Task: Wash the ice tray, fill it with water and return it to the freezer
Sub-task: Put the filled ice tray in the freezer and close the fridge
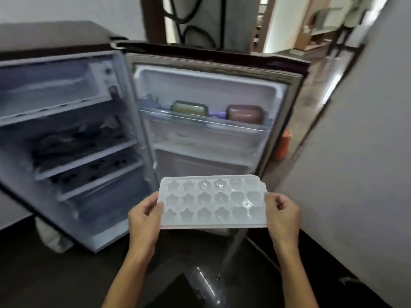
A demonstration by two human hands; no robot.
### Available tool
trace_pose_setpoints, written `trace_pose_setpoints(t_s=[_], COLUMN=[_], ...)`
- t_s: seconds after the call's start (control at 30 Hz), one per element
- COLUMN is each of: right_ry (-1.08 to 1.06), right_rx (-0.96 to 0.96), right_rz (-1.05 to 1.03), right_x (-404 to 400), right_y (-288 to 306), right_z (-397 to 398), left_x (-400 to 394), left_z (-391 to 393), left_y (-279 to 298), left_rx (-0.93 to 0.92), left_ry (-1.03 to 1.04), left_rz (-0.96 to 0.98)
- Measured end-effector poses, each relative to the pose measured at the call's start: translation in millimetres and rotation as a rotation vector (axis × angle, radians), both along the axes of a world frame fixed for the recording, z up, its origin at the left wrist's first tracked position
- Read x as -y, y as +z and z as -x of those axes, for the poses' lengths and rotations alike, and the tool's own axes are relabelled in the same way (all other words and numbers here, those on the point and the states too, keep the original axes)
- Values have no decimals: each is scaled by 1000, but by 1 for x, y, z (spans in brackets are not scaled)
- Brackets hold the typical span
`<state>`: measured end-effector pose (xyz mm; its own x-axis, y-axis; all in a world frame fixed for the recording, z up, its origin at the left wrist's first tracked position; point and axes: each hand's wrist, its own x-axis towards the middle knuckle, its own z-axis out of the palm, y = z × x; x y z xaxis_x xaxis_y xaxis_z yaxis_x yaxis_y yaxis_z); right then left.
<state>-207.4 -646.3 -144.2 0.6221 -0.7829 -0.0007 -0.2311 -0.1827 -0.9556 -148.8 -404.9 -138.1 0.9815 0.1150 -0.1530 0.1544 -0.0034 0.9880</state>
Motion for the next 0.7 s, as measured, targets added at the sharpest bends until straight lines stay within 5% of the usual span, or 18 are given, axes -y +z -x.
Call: trace_pose_setpoints(t_s=[0.33,0.7], right_ry=[462,698], right_rx=[-2,-14], right_rz=[-9,-29], right_x=[-64,-155], right_y=[-14,-22], right_z=[-91,-199], left_x=[-72,-158], left_z=[-1,-58], left_y=[-6,0], left_rx=[-79,-118], left_ry=[413,590], left_rz=[-11,73])
